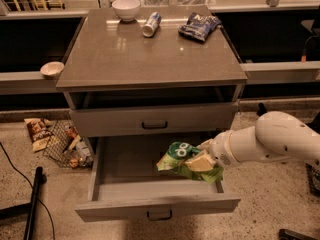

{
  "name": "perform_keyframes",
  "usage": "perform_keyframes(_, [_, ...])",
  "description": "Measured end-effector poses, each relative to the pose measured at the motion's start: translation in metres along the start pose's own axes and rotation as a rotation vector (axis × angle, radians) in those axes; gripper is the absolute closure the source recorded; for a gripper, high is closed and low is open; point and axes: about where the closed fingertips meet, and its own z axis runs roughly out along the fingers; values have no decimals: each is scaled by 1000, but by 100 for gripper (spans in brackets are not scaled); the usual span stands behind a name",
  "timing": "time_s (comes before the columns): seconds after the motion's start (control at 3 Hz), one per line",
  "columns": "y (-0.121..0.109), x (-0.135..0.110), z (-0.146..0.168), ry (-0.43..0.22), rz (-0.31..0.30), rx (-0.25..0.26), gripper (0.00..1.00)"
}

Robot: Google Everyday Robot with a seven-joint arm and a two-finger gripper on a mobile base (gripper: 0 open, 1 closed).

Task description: Place green rice chip bag into middle drawer

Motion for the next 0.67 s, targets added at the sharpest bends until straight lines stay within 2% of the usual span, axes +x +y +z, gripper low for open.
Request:
perform_keyframes(0.33, [-7,13,29,13,58,-12,100])
perform_keyframes(0.67, [-17,36,83,15,141,-26,100])
